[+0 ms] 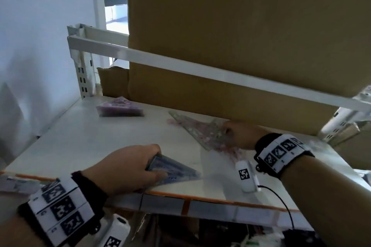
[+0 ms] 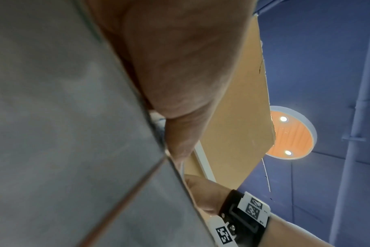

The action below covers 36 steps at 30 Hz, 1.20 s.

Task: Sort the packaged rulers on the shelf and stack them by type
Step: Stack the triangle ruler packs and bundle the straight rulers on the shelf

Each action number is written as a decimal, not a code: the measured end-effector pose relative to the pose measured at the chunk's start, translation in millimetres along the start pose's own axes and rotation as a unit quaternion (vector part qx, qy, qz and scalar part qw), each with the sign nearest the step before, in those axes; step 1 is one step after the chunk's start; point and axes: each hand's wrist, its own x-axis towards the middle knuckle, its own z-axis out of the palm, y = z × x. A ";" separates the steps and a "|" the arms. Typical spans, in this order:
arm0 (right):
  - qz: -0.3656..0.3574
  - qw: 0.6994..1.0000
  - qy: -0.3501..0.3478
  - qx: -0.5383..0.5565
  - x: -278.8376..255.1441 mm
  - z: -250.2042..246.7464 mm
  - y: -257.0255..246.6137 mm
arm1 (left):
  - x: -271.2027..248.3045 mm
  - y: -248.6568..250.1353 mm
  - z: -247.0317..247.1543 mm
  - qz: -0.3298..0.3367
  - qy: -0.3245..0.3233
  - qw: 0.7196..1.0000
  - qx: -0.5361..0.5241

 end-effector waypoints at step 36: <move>-0.080 0.849 0.340 0.396 -98.3 63.8 -52.7 | 14.8 9.6 13.4 -0.026 0.017 0.999 -0.020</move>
